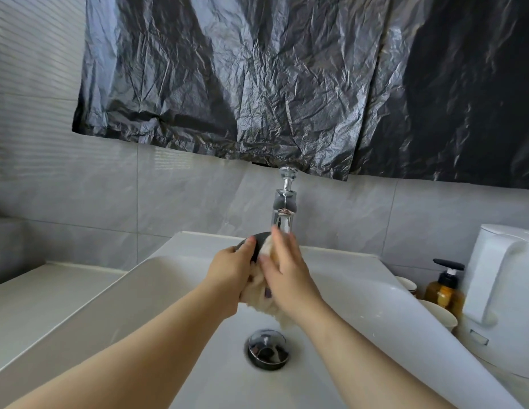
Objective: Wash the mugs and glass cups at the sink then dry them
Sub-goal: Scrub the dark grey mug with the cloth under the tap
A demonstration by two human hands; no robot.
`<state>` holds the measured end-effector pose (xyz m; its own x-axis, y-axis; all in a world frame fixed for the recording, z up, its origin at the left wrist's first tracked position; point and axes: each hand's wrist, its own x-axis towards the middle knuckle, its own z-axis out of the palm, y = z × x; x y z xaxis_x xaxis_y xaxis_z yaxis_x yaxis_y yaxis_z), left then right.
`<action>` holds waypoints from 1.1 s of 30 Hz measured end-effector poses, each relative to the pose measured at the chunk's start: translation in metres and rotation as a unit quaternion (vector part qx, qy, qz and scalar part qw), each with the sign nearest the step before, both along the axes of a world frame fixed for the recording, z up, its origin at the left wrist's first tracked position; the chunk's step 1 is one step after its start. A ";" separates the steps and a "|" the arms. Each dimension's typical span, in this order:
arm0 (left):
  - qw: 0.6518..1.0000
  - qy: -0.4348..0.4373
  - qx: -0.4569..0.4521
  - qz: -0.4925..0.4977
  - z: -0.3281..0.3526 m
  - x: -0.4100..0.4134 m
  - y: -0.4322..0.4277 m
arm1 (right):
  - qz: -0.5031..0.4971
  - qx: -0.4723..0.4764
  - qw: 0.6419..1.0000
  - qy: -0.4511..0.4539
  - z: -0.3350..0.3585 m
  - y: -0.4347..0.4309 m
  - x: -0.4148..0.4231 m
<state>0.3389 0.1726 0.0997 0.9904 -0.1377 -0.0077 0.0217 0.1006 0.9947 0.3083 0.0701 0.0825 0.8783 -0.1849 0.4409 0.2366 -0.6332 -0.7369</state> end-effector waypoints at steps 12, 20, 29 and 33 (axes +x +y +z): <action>0.999 -0.032 0.031 -0.030 0.003 -0.007 -0.004 | -0.041 0.204 0.978 0.017 0.007 -0.013 -0.001; 0.994 -0.070 0.084 0.005 0.001 -0.006 -0.003 | -0.083 -0.018 0.996 0.018 0.008 0.004 -0.005; 0.998 -0.044 0.052 0.004 0.004 -0.003 0.001 | -0.051 -0.064 0.997 0.013 0.011 0.007 -0.023; 0.997 -0.054 0.035 -0.030 0.009 -0.007 0.001 | -0.102 0.249 0.963 0.027 0.027 -0.004 -0.004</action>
<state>0.3323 0.1739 0.1086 0.9760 -0.1995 0.0874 -0.0826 0.0325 0.9961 0.3046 0.0657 0.1098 0.8203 -0.5330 0.2075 0.0969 -0.2280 -0.9688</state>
